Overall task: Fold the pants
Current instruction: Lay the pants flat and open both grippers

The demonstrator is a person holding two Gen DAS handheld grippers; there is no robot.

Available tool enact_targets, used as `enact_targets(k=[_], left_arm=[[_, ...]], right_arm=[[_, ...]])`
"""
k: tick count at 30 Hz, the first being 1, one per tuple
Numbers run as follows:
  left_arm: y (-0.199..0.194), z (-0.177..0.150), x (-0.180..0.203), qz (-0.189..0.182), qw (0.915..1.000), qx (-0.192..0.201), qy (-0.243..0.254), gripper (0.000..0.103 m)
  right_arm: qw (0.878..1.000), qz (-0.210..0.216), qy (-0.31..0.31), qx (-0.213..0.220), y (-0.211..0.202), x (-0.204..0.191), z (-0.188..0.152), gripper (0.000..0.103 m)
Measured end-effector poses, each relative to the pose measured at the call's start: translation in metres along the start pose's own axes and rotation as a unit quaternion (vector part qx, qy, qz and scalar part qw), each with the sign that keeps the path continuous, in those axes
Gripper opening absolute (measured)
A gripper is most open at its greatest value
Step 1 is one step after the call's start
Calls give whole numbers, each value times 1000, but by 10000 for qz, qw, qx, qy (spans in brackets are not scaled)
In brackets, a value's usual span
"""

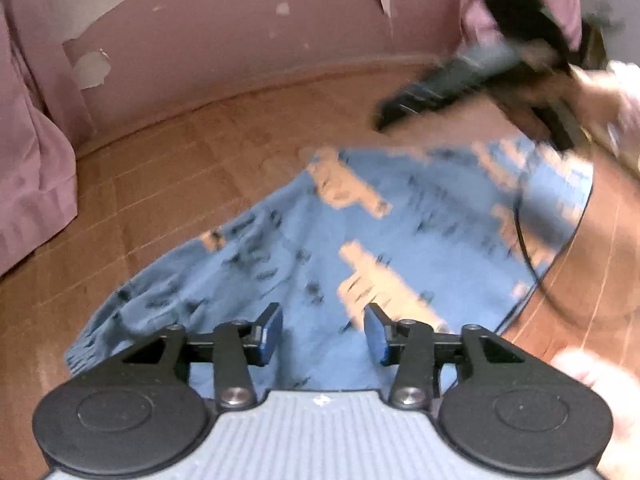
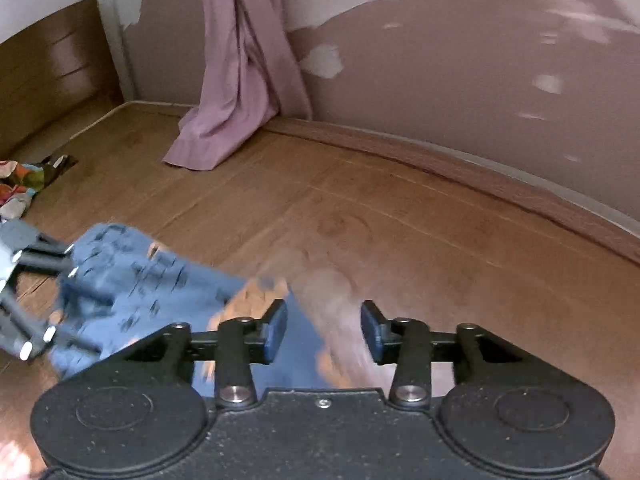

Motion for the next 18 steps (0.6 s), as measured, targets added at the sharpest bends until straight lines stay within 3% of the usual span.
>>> enact_targets(k=[3, 5, 7, 10, 12, 15, 18], left_arm=[[5, 12, 11, -208, 9992, 144, -314, 70], [13, 18, 21, -214, 9991, 84, -368, 73], [24, 23, 31, 163, 9992, -136, -332, 78], [40, 24, 42, 840, 9932, -746, -302, 85], [45, 19, 41, 1232, 9869, -925, -469, 100], [44, 15, 28, 1314, 9804, -1140, -924, 102], [38, 5, 11, 1446, 9794, -1069, -913, 103]], right_arm=[[9979, -214, 608, 26, -53, 1, -47, 53], [9909, -646, 1174, 107, -89, 2, -88, 64], [9786, -1339, 1554, 131, -116, 4, -123, 69], [9453, -2766, 1729, -76, -139, 10, -166, 69], [9255, -3244, 1952, -137, -144, 17, -187, 66], [9118, -3131, 2650, 179, -151, 23, -200, 67], [9274, -2907, 2352, 76, -137, 8, -189, 71]])
Point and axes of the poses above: each gripper's, at about its wrist camera, not at the fingertips, and y roughly the way its jaws point, x to its right, z to its top, the point moved 3 cm from there along y, roughly the way its jaws point, and after that the axes turned 5 degrees about z, right-handed, at the moved point
